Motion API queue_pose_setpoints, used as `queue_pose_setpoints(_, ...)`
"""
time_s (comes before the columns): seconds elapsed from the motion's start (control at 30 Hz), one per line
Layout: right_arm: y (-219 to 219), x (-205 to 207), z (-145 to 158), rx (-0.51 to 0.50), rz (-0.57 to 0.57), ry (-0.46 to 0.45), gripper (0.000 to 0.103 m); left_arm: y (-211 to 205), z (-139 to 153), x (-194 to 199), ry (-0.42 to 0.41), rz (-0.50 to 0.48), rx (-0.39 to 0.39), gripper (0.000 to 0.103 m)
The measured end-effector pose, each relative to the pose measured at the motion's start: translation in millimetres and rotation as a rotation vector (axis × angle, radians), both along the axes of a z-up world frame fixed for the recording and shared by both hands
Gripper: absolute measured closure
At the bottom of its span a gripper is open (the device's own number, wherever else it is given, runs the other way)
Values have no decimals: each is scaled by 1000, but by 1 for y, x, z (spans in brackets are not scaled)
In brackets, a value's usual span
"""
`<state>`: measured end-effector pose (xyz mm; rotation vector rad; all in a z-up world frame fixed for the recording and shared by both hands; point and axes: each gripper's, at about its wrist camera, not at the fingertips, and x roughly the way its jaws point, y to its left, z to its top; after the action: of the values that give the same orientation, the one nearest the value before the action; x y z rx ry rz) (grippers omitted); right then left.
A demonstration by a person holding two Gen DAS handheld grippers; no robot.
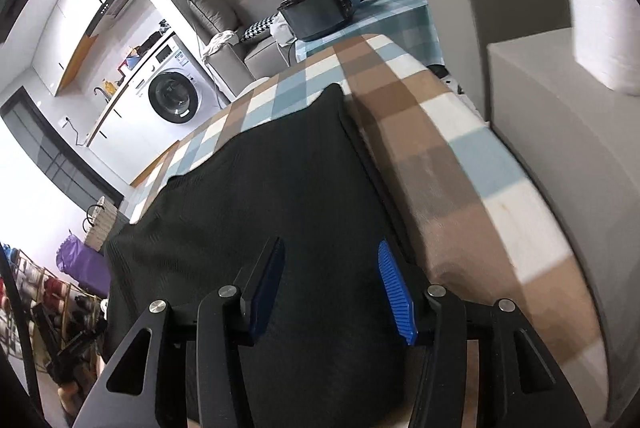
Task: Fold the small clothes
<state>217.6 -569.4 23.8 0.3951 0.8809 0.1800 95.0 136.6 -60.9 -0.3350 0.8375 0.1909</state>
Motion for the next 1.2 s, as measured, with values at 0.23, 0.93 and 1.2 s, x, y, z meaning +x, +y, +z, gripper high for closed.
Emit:
queue_pose_setpoints(0.23,-20,-29,-14,-4,-12,68,52,6,31,-58,-179,82,-55,103)
queue_pose_setpoints(0.93,-17,-55,-3,36,52,-39,99,21,4,-74,-89,117,-114,103)
queue_pose_setpoints(1.2,-9,-63,1,-20,28,-46,60,29,9,-79,-51,135,-138,88)
